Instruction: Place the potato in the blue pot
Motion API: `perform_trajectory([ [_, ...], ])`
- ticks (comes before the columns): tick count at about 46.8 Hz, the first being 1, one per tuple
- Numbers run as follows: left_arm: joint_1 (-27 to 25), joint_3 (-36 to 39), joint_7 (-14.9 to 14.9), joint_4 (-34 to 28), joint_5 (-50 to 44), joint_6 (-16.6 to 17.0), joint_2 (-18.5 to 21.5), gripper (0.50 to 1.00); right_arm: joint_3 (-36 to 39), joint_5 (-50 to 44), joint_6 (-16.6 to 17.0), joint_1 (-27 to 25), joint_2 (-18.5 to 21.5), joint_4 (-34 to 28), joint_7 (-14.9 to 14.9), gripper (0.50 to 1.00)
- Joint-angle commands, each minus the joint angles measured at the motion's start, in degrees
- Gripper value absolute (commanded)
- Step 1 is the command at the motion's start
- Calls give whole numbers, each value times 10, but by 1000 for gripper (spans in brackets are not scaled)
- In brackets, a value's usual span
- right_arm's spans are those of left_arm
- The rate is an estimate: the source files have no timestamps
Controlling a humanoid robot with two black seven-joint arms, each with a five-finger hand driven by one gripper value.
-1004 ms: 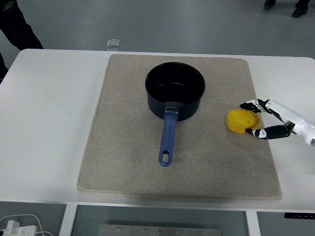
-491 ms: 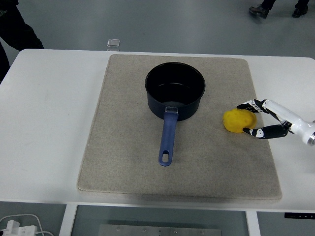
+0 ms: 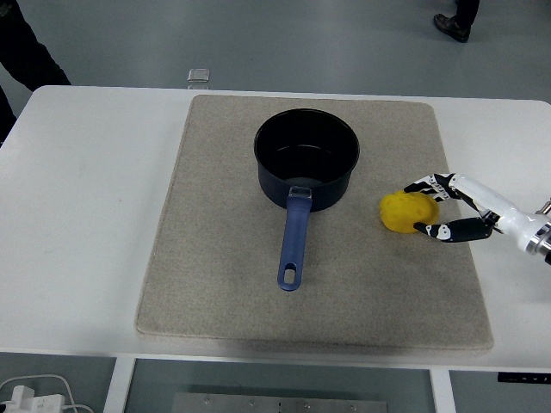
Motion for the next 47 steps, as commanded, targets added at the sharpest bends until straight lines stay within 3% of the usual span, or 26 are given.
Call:
perform_trajectory([
  [1,0,1,0,0,0,0,0,996,0,0,0,0,2,1,0,789],
  [14,0,1,0,-1,0,0,0,996,1,1,2,0,3,0,0,893],
  [20,0,1,0,-1,0,0,0,996,2,2,2,0,2,1,1,917],
  [47,0,0,0,-1,0,0,0,996,7,10,0,0,18,1,1,919],
])
